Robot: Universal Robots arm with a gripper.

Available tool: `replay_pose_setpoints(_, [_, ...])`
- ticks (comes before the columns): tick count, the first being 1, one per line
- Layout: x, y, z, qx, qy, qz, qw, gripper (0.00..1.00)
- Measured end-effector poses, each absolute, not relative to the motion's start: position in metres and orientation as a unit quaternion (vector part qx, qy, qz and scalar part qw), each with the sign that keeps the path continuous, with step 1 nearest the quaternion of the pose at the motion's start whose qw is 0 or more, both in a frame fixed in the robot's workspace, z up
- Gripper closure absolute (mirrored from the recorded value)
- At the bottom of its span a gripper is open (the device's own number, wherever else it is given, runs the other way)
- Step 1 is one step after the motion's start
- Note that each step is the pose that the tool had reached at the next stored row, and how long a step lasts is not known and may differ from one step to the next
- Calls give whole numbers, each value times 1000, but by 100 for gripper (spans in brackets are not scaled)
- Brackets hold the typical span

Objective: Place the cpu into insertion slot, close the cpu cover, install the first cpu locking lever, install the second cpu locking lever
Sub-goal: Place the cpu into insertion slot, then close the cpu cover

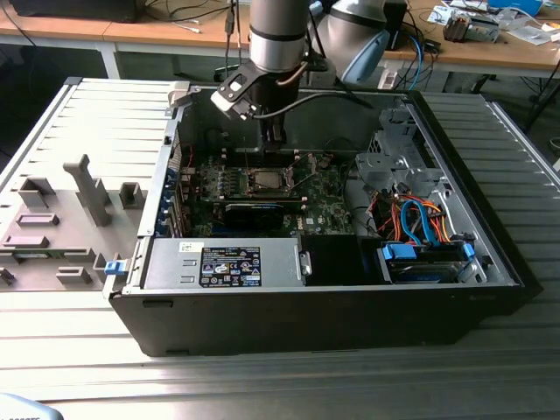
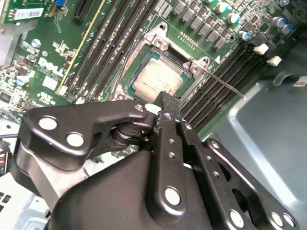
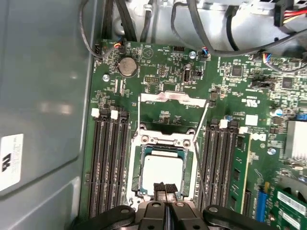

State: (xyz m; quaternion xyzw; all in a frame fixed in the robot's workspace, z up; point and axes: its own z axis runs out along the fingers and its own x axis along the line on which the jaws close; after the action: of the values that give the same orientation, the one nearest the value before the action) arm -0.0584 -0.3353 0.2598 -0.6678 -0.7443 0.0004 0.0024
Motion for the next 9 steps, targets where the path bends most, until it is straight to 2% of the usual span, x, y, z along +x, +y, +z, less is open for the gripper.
replay_pose_setpoints(9, [-48, -335, 285, -668, -744, 1, 2, 89])
